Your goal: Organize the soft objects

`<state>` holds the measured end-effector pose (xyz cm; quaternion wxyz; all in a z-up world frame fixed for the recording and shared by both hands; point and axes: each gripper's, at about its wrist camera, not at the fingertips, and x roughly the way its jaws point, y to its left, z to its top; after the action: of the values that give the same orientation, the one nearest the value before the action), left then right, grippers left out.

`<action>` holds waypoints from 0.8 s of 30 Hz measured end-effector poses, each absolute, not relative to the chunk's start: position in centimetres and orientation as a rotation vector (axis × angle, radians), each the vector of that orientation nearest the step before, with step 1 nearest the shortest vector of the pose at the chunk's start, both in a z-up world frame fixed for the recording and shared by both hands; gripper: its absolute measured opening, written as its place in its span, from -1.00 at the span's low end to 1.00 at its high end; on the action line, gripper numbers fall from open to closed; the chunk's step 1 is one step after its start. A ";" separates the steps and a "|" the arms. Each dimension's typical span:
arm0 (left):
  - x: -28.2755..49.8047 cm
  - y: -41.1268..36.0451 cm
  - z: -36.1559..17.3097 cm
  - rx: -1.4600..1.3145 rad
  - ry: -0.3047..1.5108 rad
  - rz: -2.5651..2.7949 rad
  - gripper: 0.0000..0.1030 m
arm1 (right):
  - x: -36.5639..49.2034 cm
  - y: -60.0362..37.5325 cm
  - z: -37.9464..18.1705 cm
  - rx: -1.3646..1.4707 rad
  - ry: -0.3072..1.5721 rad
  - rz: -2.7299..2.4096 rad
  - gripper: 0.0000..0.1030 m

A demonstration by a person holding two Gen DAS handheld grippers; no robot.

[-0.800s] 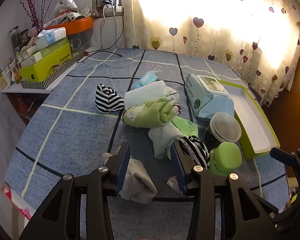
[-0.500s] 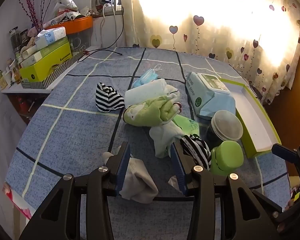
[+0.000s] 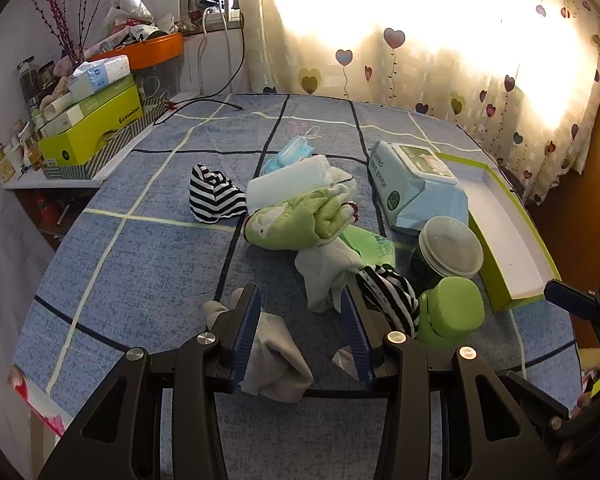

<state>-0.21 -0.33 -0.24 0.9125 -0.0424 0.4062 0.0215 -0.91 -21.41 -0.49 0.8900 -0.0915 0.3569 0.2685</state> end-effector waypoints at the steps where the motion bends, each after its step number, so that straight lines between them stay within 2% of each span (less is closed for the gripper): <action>1: -0.2 -0.4 -0.2 -0.085 0.837 0.045 -0.16 | -0.9 -21.4 -0.4 -0.189 0.741 0.559 0.99; 24: -1.1 -0.6 0.0 -0.118 0.836 0.021 -0.16 | -2.1 -21.1 -0.2 -0.194 0.728 0.589 0.98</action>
<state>-1.13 -0.63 0.04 0.9121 -0.0571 0.4057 0.0104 -2.12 -21.11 -0.24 0.8878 -0.0934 0.3505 0.2835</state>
